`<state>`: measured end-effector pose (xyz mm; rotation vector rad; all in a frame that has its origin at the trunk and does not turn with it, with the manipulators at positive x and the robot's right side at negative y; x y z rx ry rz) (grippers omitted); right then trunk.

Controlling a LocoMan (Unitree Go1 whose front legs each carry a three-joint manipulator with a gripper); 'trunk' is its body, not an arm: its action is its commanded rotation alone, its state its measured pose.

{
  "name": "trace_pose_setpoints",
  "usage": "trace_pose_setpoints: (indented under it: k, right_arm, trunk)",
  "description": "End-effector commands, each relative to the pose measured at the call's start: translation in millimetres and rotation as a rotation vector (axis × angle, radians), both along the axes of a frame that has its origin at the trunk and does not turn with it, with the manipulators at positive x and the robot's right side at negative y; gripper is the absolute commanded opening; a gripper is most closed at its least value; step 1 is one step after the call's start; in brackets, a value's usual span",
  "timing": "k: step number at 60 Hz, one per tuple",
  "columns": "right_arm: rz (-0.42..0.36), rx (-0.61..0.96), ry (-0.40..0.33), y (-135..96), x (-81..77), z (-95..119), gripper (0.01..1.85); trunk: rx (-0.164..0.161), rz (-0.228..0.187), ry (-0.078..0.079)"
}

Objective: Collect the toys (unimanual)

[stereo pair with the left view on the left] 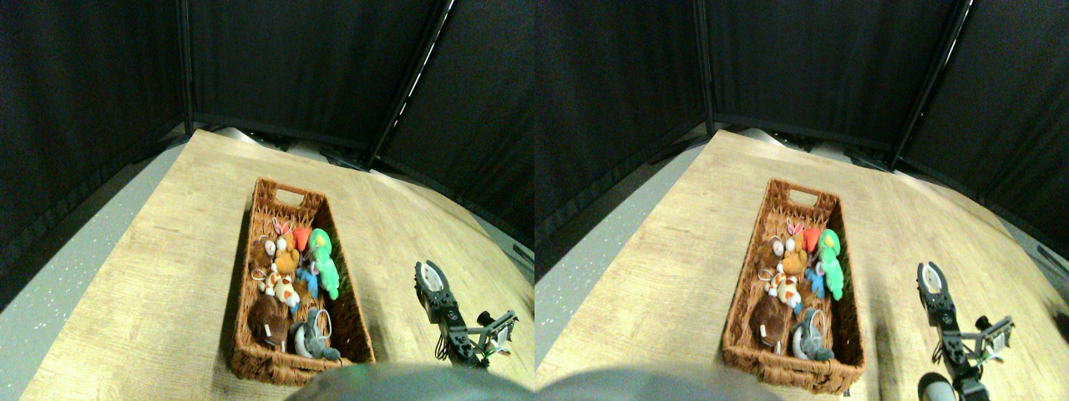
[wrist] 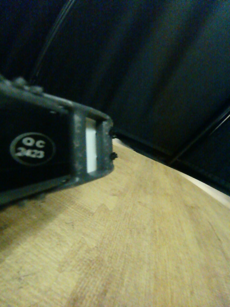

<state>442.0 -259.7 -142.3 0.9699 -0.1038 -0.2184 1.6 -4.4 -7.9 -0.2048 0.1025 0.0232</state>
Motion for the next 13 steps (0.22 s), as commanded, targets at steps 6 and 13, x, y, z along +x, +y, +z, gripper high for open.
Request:
trace_pose_setpoints:
  k: [6,13]
  right_arm:
    - [0.033,0.004,-0.041,2.1,1.7,1.8,0.06]
    - [0.038,0.003,-0.041,1.7,1.3,2.1,0.06]
  trunk:
    - [-0.020,0.000,-0.018]
    - [-0.020,0.006,-0.021]
